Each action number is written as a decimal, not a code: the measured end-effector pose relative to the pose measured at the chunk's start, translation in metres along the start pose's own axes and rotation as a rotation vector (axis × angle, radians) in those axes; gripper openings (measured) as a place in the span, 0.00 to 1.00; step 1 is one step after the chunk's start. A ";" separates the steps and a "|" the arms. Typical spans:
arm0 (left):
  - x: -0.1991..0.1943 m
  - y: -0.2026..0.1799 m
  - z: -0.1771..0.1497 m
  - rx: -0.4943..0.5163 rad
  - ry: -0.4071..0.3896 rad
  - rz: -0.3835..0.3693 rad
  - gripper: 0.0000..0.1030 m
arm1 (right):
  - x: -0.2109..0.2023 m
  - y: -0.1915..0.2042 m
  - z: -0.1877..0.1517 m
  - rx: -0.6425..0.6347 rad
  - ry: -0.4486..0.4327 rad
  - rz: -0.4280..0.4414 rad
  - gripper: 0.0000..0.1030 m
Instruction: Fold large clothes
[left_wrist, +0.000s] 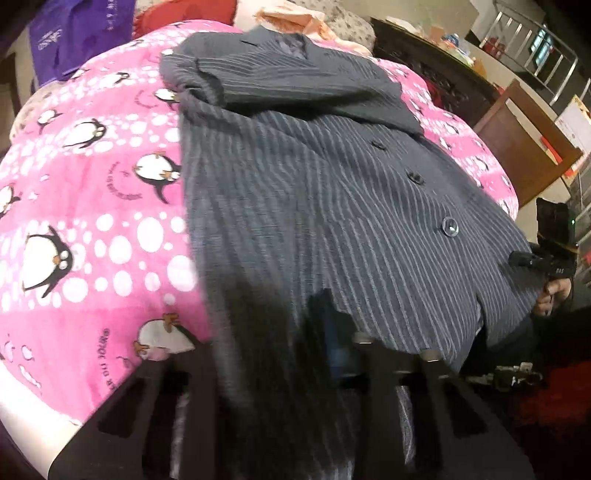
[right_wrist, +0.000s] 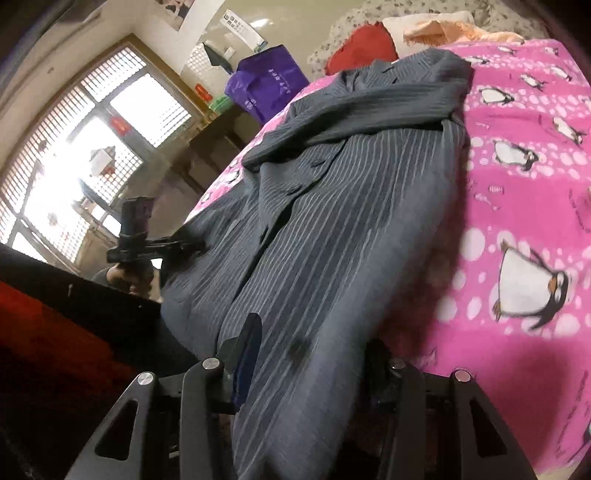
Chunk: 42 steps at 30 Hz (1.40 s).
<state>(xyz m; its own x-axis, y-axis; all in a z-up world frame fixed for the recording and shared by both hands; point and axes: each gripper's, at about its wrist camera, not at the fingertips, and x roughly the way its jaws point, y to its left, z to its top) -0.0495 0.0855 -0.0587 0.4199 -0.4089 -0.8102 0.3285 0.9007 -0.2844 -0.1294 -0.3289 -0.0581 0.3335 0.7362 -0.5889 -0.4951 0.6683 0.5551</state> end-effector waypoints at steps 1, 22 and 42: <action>0.001 0.001 0.000 -0.005 -0.001 0.005 0.14 | 0.001 0.000 0.002 -0.003 -0.007 -0.003 0.44; -0.003 -0.003 -0.005 -0.013 0.037 -0.024 0.04 | 0.025 -0.011 0.013 -0.060 0.074 -0.035 0.10; -0.119 -0.012 0.002 -0.260 -0.361 -0.324 0.04 | -0.075 0.027 0.046 -0.016 -0.324 0.138 0.05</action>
<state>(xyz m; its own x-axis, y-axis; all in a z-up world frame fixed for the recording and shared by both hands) -0.1016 0.1227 0.0425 0.6111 -0.6543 -0.4456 0.2885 0.7082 -0.6443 -0.1308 -0.3612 0.0284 0.4987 0.8166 -0.2904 -0.5651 0.5604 0.6055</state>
